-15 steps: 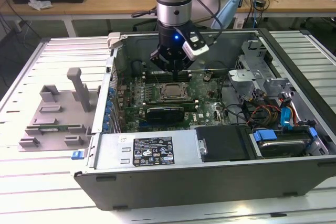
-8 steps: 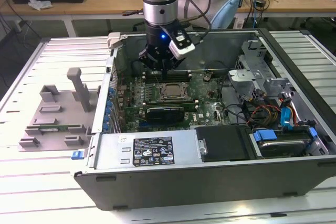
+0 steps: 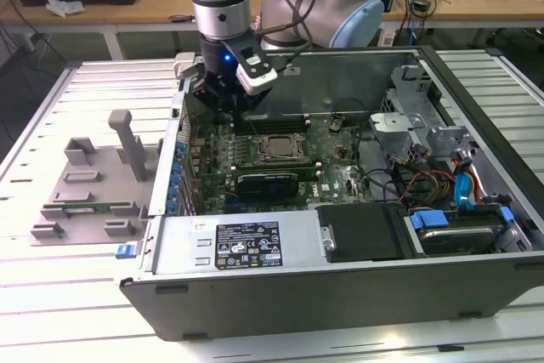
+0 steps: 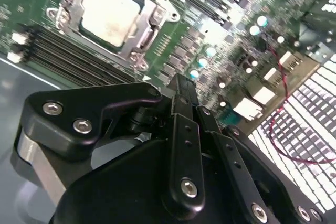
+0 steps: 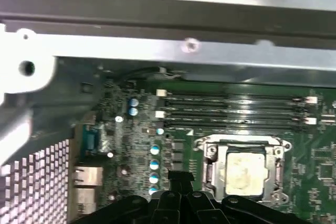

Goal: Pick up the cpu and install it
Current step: 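Install the first cpu locking lever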

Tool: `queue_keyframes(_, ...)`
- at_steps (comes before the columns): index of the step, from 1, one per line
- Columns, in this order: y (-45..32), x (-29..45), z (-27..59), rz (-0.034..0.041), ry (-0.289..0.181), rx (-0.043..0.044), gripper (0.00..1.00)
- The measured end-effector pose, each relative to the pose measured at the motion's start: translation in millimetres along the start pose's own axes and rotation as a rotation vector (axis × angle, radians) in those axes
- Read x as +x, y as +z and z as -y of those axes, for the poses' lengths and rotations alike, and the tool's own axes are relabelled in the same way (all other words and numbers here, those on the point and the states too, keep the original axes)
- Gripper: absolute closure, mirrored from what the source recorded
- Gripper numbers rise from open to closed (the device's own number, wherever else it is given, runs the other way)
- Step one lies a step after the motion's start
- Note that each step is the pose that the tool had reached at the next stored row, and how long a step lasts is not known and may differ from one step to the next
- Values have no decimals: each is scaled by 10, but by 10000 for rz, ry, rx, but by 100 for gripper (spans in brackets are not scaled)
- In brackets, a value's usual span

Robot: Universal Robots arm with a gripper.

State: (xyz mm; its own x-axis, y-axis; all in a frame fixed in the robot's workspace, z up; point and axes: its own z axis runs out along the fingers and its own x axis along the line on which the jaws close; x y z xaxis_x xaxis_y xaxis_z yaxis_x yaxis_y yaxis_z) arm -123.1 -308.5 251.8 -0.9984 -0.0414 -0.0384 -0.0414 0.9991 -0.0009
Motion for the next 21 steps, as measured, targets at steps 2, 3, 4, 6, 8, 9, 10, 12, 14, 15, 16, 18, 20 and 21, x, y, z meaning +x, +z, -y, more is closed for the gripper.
queue_keyframes(2,0,13,-3,1,-1,-1,89)
queue_keyframes(3,0,13,-3,0,-2,0,89)
queue_keyframes(4,-1,14,-3,-1,-1,-4,89)
queue_keyframes(6,0,15,-3,16,5,-152,89)
queue_keyframes(8,0,17,-3,46,14,-396,89)
queue_keyframes(9,0,19,-3,65,20,-536,89)
queue_keyframes(10,1,20,-3,85,27,-694,89)
queue_keyframes(12,1,22,-3,111,34,-900,89)
queue_keyframes(14,1,28,-4,166,50,-1311,89)
queue_keyframes(15,1,30,-4,185,55,-1460,89)
queue_keyframes(16,1,30,-3,194,57,-1534,89)
queue_keyframes(18,1,32,-4,220,65,-1729,89)
queue_keyframes(20,1,34,-4,234,69,-1829,89)
queue_keyframes(21,1,34,-4,237,71,-1850,89)
